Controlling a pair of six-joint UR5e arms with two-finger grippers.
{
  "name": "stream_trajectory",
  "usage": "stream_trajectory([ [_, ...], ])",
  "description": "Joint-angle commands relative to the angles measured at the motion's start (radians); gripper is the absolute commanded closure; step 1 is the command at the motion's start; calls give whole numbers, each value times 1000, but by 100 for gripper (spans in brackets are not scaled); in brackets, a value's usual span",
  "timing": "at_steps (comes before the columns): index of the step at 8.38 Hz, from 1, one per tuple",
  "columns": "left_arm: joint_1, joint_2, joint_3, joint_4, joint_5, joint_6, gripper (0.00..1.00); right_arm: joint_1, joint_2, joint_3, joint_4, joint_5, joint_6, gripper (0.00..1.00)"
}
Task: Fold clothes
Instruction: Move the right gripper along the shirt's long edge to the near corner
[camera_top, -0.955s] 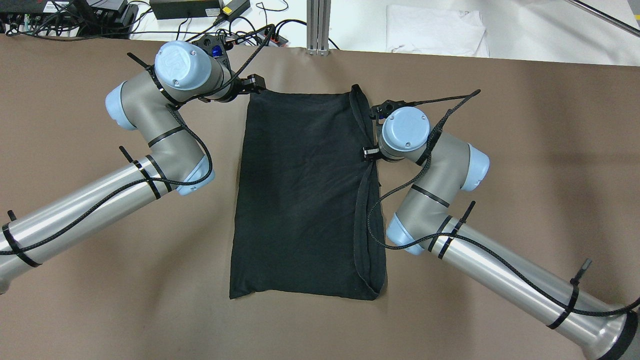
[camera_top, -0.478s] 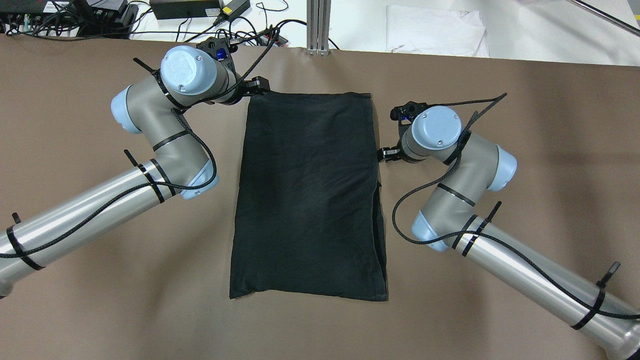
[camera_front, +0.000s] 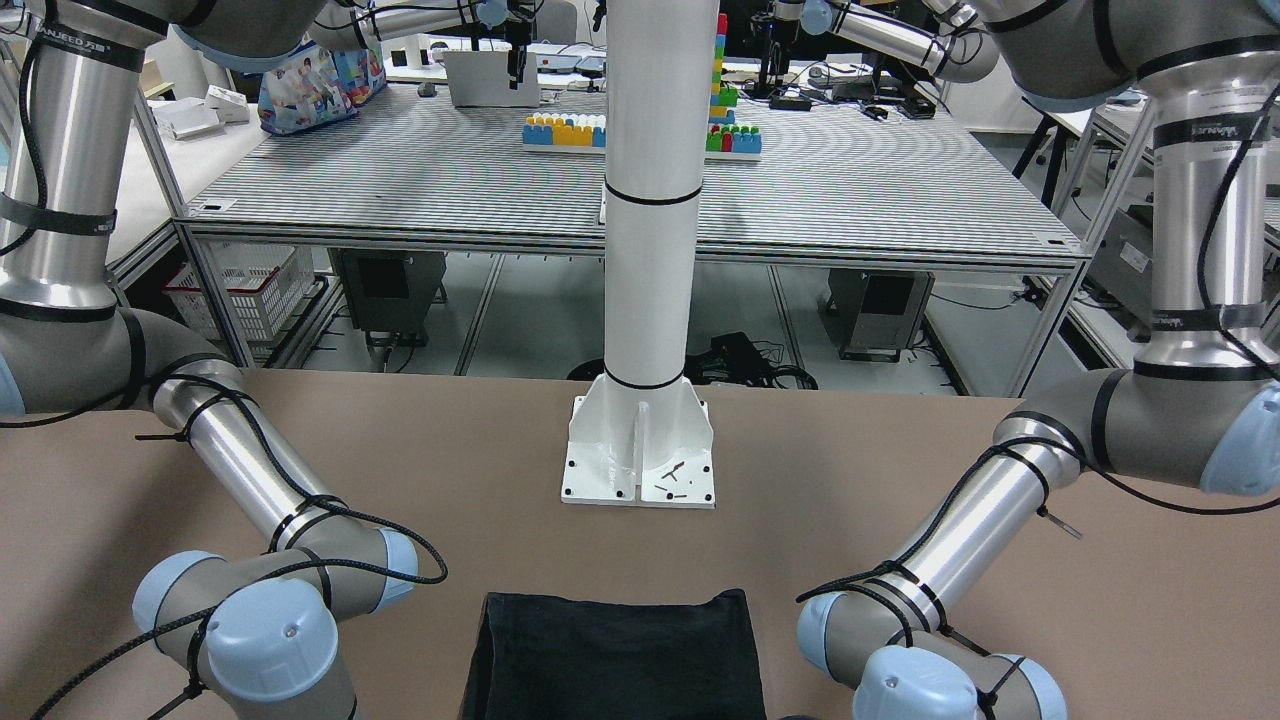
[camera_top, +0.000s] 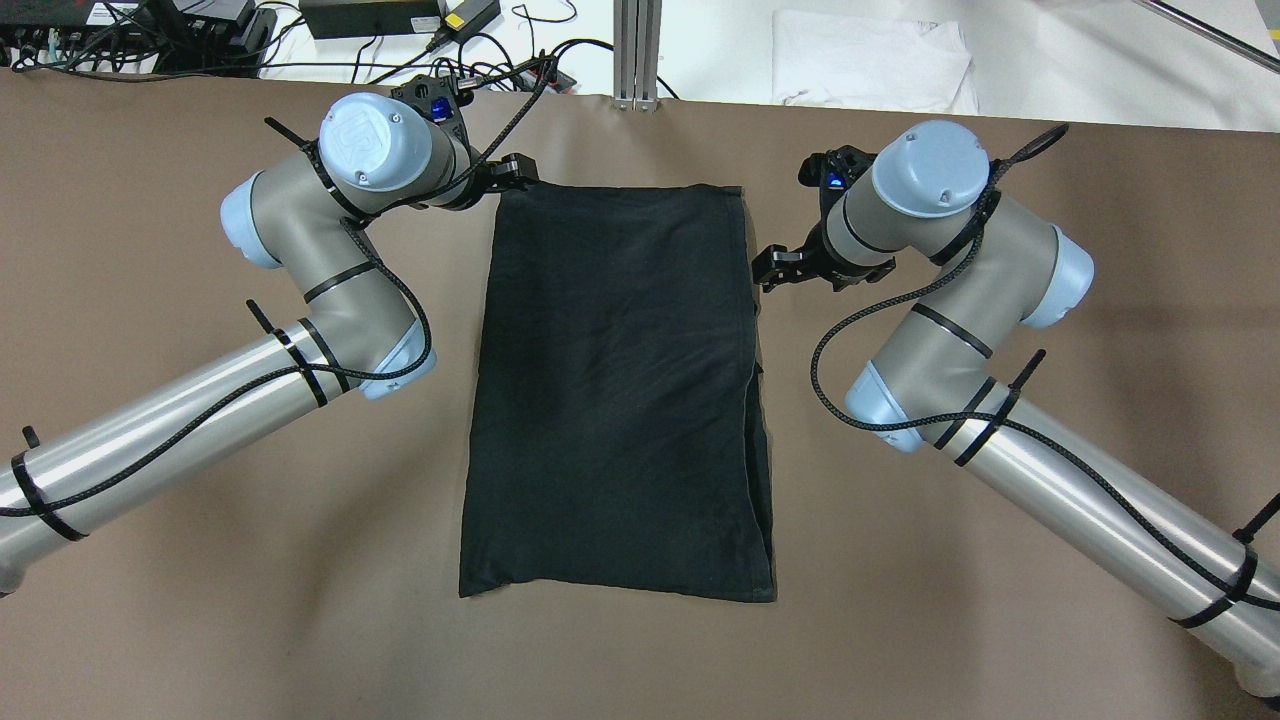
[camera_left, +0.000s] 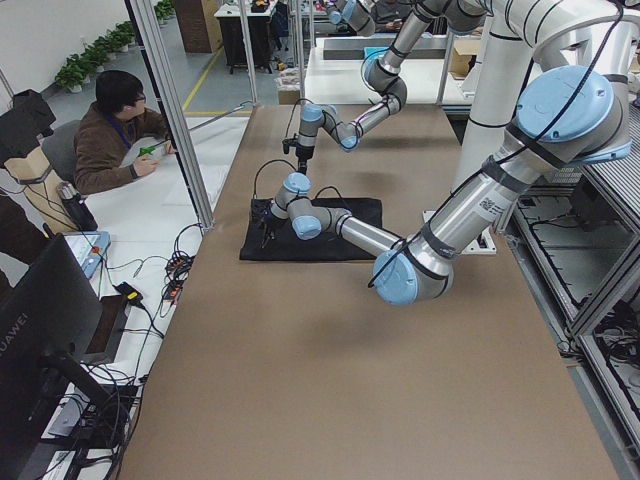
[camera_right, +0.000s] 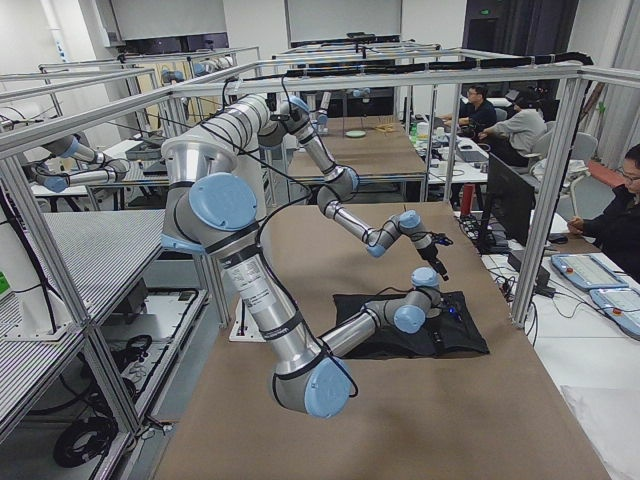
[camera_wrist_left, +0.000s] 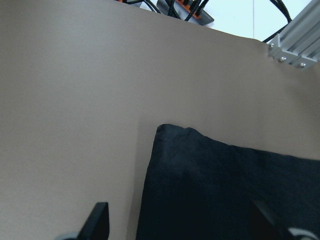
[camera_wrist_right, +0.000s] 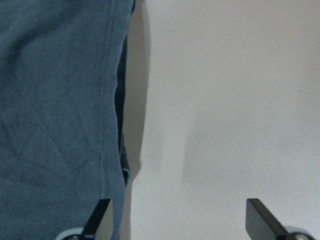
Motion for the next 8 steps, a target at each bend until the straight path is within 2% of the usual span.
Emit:
stream_trajectory([
  [1,0,3,0,-2,-2,0,0,-45,-7,132,15,30,287,6],
  [2,0,5,0,-3,-2,1,0,-109,-1,143,49,24,390,6],
  [4,0,6,0,-3,1,0,0,-195,-34,142,208,-32,498,6],
  [6,-2,8,0,-3,1,0,0,-242,-53,142,253,-62,529,6],
  [8,-2,8,0,-3,1,0,0,-260,-125,142,309,-74,529,6],
])
